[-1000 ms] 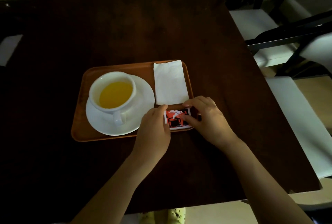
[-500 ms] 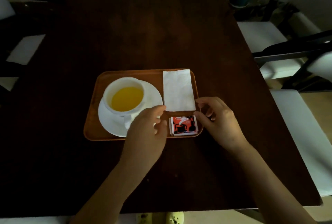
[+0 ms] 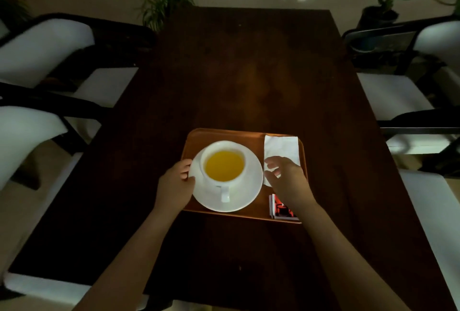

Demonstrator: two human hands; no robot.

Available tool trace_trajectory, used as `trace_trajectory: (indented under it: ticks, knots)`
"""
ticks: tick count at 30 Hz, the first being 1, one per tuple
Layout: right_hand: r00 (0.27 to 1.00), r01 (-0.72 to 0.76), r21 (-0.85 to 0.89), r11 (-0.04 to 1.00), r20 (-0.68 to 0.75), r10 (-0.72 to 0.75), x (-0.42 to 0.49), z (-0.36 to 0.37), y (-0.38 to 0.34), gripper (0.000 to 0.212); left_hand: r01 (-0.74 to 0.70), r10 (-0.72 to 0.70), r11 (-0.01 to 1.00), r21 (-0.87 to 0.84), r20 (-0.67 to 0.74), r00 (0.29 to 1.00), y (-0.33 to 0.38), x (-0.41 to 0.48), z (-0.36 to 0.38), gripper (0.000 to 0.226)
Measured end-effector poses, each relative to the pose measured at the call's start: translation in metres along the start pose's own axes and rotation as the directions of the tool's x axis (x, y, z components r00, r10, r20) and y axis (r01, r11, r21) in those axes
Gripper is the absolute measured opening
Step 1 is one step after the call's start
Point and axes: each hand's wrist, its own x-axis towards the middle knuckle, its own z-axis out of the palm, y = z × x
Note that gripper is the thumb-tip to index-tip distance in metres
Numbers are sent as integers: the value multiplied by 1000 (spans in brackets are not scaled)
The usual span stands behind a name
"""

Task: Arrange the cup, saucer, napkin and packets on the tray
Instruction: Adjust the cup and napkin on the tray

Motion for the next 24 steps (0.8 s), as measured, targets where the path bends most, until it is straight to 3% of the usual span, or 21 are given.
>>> trace_trajectory:
  ticks: [4,8,13,18,24]
  knots:
    - [991,-130,-71,989,-31,128,0,14,-4,27,-39,25,985,165,83,996,0,26,3,50]
    - [985,-165,-125,978,-68,158,-7,28,-6,29,-99,60,965,241,167,984,2,46,0,51]
    - [966,-243,-100,965,-113,232,-11,40,-14,31,-158,112,966,204,218,969,1,57,-4,39]
    - [919,-311,42,949,-240,312,-18,51,-21,32,-99,73,990,103,230,971,-1,61,-7,37]
    - [887,-336,116,935,-295,355,-20,56,-25,34,-92,78,995,47,243,967,-2,66,-7,38]
